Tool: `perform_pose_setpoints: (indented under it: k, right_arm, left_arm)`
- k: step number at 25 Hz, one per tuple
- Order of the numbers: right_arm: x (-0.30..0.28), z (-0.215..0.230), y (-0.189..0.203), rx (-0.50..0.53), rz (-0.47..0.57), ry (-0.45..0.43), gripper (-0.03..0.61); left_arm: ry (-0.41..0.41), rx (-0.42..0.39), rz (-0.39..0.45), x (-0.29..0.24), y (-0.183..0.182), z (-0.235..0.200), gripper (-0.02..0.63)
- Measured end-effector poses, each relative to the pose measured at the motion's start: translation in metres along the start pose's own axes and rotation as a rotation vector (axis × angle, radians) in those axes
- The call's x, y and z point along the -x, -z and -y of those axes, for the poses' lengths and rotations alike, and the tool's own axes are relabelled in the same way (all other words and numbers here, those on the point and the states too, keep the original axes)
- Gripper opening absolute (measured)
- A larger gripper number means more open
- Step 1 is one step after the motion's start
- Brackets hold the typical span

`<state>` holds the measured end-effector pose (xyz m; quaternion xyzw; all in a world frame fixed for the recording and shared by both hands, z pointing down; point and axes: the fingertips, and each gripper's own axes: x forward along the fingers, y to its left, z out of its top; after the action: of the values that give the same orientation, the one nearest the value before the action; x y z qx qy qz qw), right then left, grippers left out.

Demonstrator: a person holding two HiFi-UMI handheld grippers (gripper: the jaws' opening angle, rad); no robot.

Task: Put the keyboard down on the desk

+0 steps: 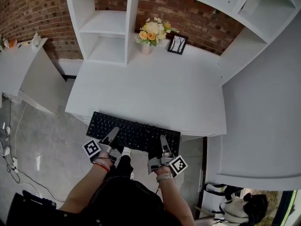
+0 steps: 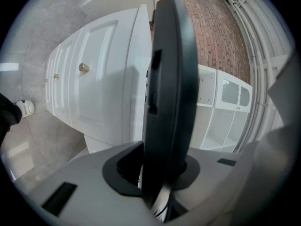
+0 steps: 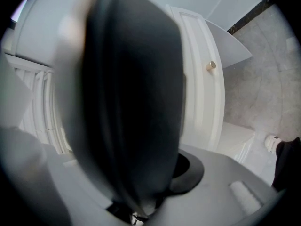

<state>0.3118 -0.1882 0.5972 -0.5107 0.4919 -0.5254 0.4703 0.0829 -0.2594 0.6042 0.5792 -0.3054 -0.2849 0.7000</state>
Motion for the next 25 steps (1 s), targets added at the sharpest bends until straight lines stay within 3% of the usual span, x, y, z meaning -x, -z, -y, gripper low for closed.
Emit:
perform_pose_setpoints:
  k: [14, 25]
  right_arm:
    - [-0.033, 0.018, -0.001, -0.030, -0.005, 0.080, 0.128]
    - [-0.053, 0.023, -0.009, -0.069, 0.036, 0.097, 0.121]
  left_arm:
    - [-0.078, 0.021, 0.000, -0.025, -0.021, -0.012, 0.064]
    - [-0.075, 0.046, -0.032, -0.048, -0.030, -0.009, 0.071]
